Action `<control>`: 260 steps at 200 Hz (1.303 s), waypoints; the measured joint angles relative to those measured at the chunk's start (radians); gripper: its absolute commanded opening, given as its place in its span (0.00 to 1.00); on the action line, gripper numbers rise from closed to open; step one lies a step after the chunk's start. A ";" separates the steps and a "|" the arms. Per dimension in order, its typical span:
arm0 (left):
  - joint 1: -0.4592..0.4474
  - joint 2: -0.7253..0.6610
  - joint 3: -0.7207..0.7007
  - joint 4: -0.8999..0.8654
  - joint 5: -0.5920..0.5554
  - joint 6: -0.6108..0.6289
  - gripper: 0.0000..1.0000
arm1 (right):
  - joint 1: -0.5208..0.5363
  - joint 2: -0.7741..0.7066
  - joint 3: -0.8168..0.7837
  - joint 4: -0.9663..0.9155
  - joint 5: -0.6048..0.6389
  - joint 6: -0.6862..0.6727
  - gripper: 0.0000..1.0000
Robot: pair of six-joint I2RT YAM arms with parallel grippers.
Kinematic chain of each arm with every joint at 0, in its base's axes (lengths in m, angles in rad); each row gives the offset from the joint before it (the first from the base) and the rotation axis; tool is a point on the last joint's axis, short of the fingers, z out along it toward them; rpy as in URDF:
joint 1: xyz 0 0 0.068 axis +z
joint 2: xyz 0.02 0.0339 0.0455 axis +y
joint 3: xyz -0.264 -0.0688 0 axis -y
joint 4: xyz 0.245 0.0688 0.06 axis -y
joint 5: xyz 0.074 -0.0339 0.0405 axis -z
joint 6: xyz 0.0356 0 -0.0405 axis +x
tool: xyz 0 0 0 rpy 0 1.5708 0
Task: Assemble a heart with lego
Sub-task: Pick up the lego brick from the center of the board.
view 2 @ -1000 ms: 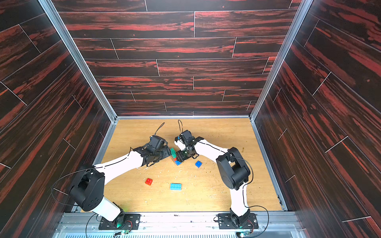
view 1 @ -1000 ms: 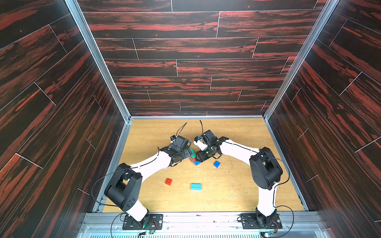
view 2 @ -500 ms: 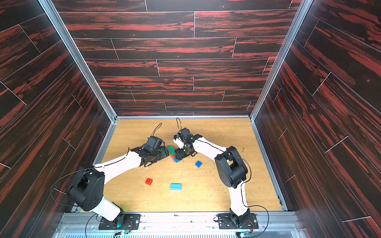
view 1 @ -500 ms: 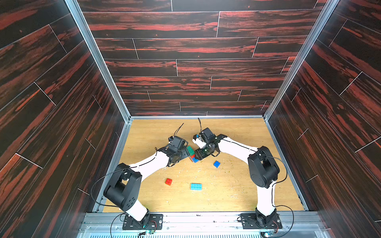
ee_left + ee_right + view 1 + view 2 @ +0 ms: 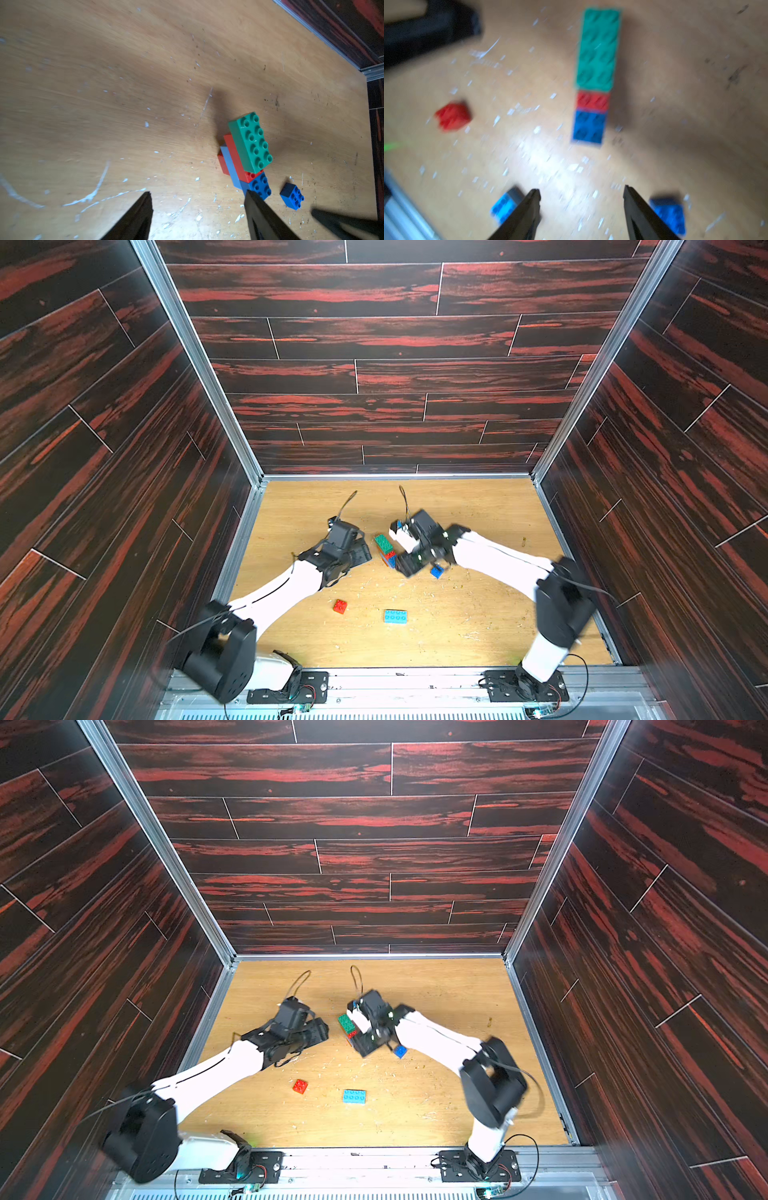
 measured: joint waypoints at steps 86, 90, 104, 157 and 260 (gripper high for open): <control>0.061 -0.115 -0.076 -0.002 -0.008 0.115 0.77 | 0.247 -0.015 -0.312 0.182 0.062 0.037 0.71; 0.063 -0.118 -0.079 -0.001 -0.008 0.115 0.77 | 0.247 -0.005 -0.313 0.191 0.063 0.035 0.71; 0.068 -0.128 -0.090 -0.001 -0.010 0.116 0.77 | 0.248 0.019 -0.314 0.223 0.071 0.023 0.67; 0.086 -0.136 -0.105 0.007 -0.011 0.119 0.77 | 0.249 0.064 -0.298 0.291 0.072 -0.009 0.33; 0.103 0.055 0.018 0.140 0.098 0.138 0.81 | 0.102 0.024 0.015 0.061 0.121 0.067 0.10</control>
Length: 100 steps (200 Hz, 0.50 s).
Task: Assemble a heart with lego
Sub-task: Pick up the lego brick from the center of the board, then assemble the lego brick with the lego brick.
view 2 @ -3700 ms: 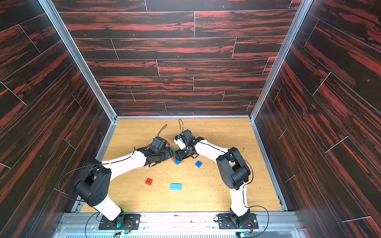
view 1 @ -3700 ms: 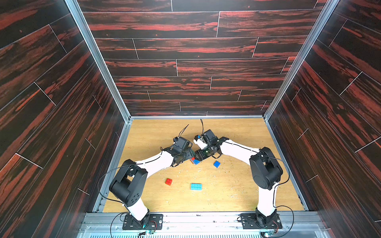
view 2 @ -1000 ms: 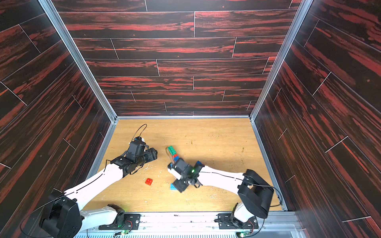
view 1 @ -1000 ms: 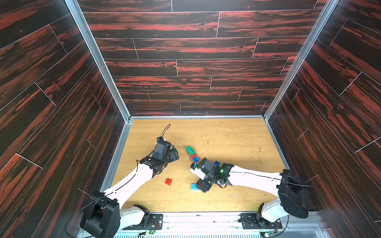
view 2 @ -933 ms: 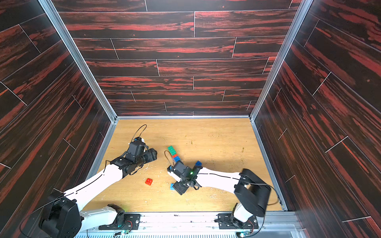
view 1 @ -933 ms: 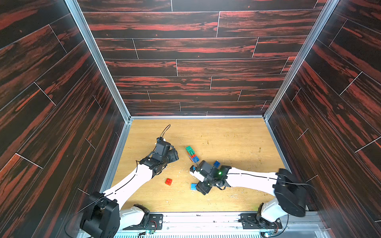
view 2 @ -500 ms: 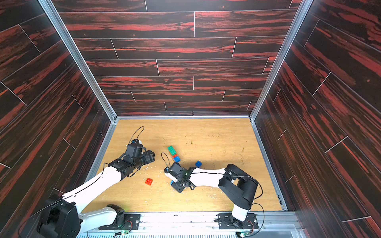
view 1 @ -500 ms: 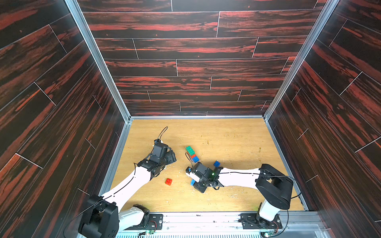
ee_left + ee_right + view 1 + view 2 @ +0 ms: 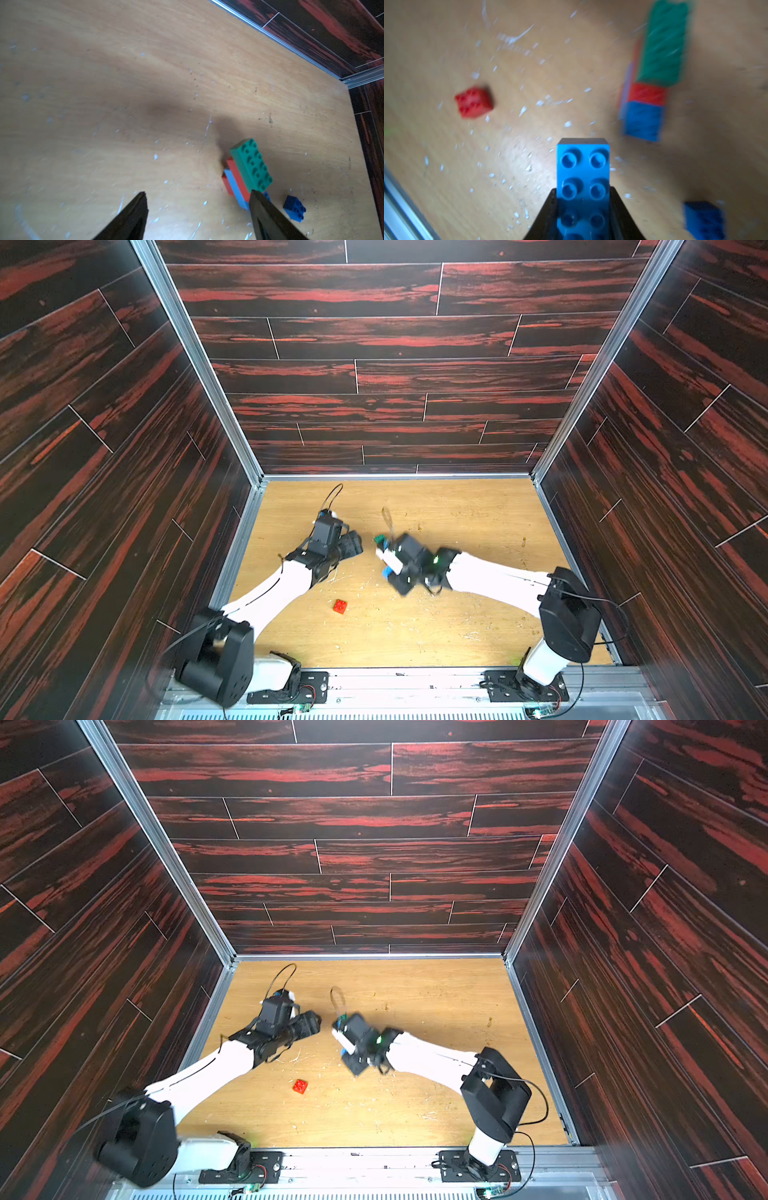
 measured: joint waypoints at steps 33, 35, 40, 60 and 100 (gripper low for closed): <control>0.004 0.128 0.068 0.087 0.047 0.031 0.81 | -0.031 0.061 0.121 -0.091 0.051 0.035 0.10; 0.005 0.134 0.069 0.092 0.050 0.033 0.81 | -0.031 0.065 0.125 -0.094 0.052 0.037 0.10; 0.006 0.147 0.073 0.106 0.056 0.035 0.81 | -0.033 0.078 0.135 -0.106 0.058 0.039 0.10; 0.011 0.198 0.080 0.166 0.087 0.042 0.79 | -0.041 0.134 0.175 -0.153 0.061 0.041 0.09; 0.017 0.299 0.121 0.246 0.150 0.056 0.71 | -0.056 0.207 0.227 -0.201 0.071 0.041 0.08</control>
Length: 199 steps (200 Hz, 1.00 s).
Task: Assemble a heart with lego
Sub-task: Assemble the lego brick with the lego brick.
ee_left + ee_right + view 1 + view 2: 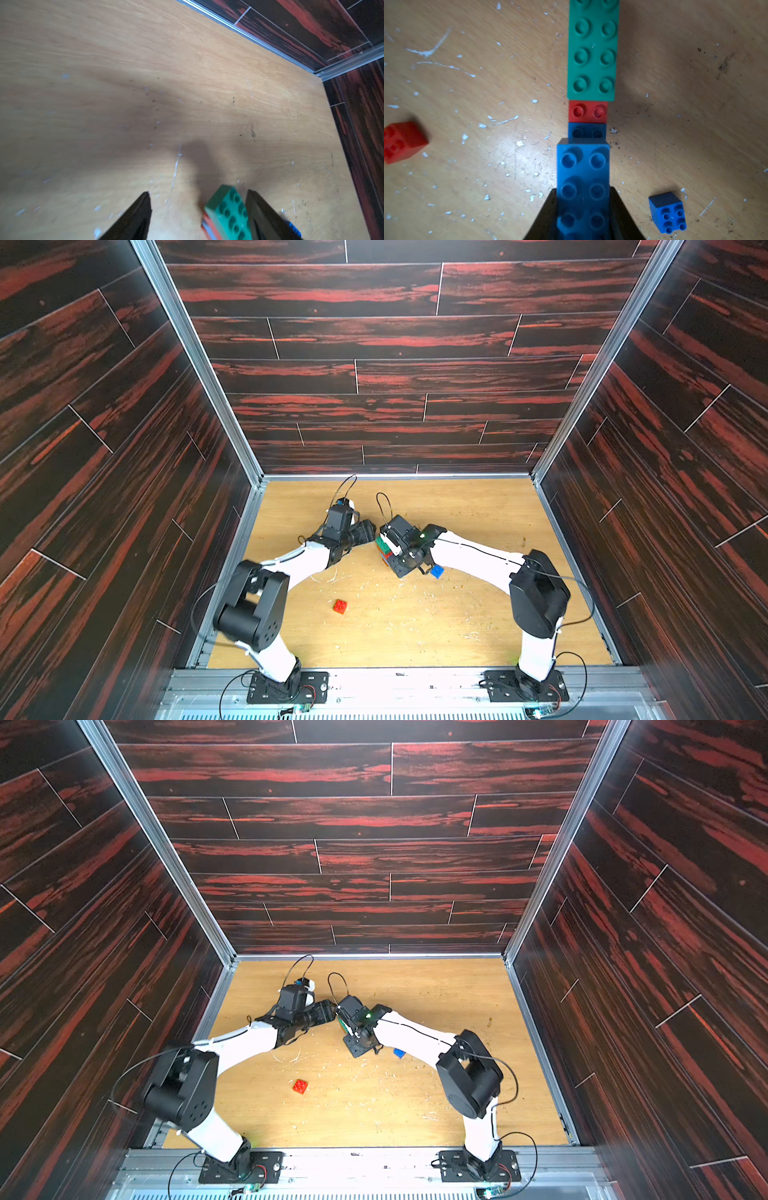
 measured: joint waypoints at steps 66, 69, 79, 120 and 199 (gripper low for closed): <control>0.012 0.072 0.007 0.079 0.113 -0.013 0.61 | -0.018 0.028 0.053 0.000 -0.006 -0.005 0.07; 0.012 0.076 0.007 0.079 0.117 -0.014 0.61 | -0.018 0.030 0.056 0.001 -0.007 -0.005 0.07; 0.012 0.082 0.008 0.083 0.132 -0.016 0.59 | -0.019 0.035 0.060 0.006 -0.008 -0.006 0.07; 0.012 0.114 0.008 0.093 0.190 -0.031 0.56 | -0.019 0.064 0.067 0.012 -0.019 -0.013 0.06; 0.012 0.120 0.008 0.102 0.236 -0.051 0.52 | -0.035 0.075 0.067 0.031 -0.021 -0.021 0.07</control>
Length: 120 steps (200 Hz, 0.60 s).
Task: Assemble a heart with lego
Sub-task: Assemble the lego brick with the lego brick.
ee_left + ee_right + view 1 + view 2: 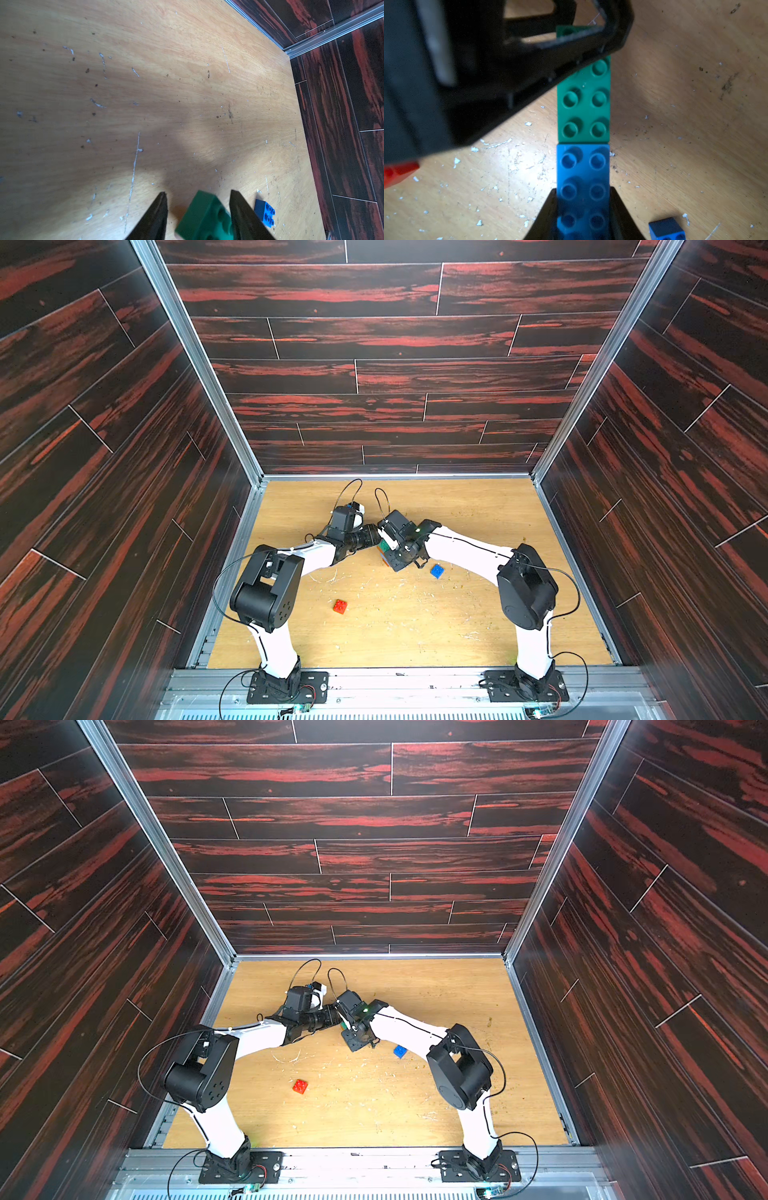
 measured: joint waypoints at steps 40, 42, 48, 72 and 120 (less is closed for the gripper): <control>0.000 0.000 -0.002 -0.006 -0.001 0.000 0.51 | -0.014 0.001 0.000 0.008 -0.014 -0.010 0.22; 0.000 0.000 -0.002 -0.006 -0.001 0.000 0.51 | -0.014 0.001 0.000 0.008 -0.015 -0.010 0.22; 0.000 0.000 -0.002 -0.008 -0.002 0.000 0.51 | -0.014 0.001 0.000 0.008 -0.016 -0.014 0.24; 0.000 0.000 -0.002 -0.010 -0.004 0.000 0.51 | -0.015 0.001 0.000 0.009 -0.020 -0.023 0.35; 0.000 0.000 -0.002 -0.026 -0.010 0.001 0.51 | -0.018 0.001 0.000 0.009 -0.033 -0.031 0.57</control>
